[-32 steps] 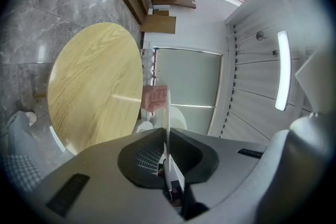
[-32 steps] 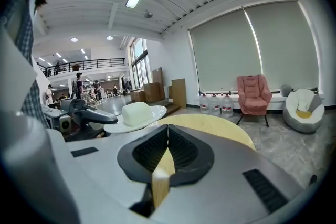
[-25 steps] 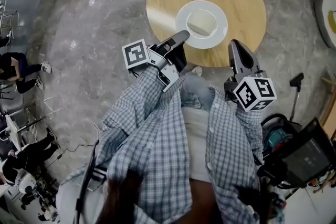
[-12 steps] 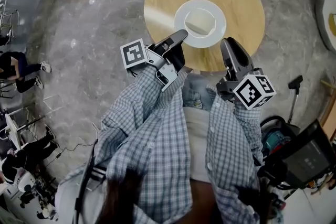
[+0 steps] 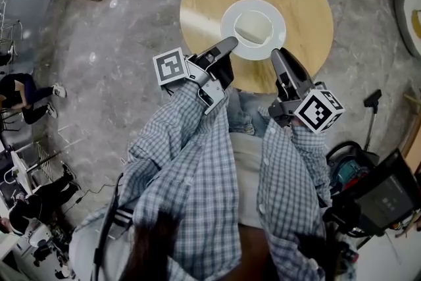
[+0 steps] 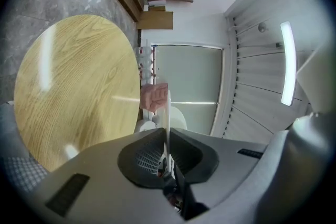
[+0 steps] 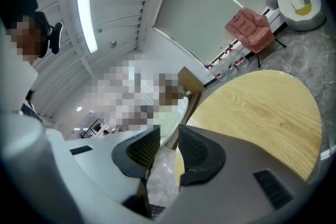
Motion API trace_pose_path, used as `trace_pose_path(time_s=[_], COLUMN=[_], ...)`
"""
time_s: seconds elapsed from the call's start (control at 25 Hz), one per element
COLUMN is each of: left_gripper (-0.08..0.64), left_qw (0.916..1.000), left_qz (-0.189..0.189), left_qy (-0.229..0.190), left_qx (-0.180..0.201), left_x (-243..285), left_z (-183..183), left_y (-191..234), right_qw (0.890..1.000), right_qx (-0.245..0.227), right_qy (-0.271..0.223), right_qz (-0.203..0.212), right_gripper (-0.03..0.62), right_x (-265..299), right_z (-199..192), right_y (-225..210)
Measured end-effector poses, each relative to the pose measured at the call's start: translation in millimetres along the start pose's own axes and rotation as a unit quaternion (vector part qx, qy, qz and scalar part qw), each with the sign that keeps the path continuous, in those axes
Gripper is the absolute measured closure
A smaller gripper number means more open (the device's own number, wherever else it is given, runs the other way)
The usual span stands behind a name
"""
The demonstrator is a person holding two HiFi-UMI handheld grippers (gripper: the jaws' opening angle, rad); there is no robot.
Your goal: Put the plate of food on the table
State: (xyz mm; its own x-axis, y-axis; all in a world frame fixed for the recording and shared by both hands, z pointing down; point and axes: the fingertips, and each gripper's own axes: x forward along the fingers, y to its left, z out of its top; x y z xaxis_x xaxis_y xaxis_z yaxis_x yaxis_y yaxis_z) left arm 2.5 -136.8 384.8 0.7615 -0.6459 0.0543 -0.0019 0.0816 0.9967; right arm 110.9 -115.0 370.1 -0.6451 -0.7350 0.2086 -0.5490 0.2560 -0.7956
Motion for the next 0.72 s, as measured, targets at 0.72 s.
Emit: trace_pose_path(time_s=[0.72], left_gripper=[0.538], left_qw=[0.9977], left_qz=[0.037], left_qy=[0.056], left_qx=[0.007], left_x=[41.4], left_z=[31.4], left_y=[34.4], right_qw=[0.996], right_qx=[0.053], right_qy=[-0.003], right_qz=[-0.069], right_gripper=[0.515], right_x=[32.8], right_z=[6.4], right_y=[-51.4])
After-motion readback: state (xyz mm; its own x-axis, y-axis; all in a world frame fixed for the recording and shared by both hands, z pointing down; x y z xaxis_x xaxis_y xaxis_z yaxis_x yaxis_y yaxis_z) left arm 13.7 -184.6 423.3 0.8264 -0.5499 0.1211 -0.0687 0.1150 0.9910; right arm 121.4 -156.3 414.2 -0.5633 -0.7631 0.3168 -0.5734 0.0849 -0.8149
